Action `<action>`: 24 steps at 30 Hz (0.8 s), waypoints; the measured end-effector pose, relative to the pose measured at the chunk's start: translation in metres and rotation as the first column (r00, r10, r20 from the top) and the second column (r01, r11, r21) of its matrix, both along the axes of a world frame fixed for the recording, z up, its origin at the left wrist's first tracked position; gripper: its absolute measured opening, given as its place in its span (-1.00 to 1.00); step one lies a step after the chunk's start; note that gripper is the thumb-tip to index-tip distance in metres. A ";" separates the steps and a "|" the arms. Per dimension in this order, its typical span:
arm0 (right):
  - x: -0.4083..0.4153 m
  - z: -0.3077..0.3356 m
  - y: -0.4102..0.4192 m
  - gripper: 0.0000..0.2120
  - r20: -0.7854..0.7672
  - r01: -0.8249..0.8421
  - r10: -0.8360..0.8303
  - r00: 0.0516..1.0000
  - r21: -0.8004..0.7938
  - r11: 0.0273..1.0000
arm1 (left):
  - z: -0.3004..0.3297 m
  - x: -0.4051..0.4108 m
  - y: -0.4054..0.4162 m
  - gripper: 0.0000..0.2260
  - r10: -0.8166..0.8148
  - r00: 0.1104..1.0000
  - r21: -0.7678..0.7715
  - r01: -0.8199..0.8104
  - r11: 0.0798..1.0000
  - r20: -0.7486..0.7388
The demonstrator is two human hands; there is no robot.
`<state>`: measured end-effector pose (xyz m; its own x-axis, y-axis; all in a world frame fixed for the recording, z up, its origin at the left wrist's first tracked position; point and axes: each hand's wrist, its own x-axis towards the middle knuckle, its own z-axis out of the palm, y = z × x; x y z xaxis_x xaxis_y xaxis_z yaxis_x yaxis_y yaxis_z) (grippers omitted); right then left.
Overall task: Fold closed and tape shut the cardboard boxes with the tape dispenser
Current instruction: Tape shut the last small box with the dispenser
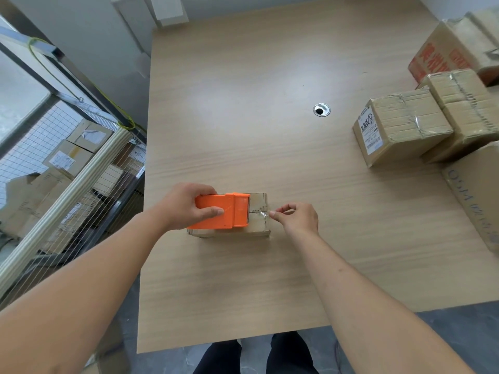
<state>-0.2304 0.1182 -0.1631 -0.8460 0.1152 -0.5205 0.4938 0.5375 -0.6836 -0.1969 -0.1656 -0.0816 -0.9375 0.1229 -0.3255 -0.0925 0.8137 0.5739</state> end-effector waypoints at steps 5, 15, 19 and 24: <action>0.004 0.001 -0.008 -0.83 0.047 -0.040 0.039 0.998 0.008 0.999 | -0.001 0.000 0.003 -0.67 0.011 1.000 0.069 -0.010 0.998 -0.018; 0.015 0.005 -0.024 -0.83 -0.024 0.054 -0.055 0.998 -0.023 0.998 | -0.004 0.004 0.005 -0.60 -0.057 0.995 0.121 0.068 0.990 -0.087; 0.027 0.018 -0.041 -0.81 -0.298 0.050 -0.037 0.954 0.034 0.998 | -0.007 0.004 0.004 -0.62 -0.071 0.991 0.102 0.083 0.991 -0.116; 0.048 0.019 -0.058 -0.77 -0.351 0.025 0.037 0.936 0.171 0.985 | -0.012 0.002 0.004 -0.62 -0.080 0.987 0.085 0.092 0.992 -0.138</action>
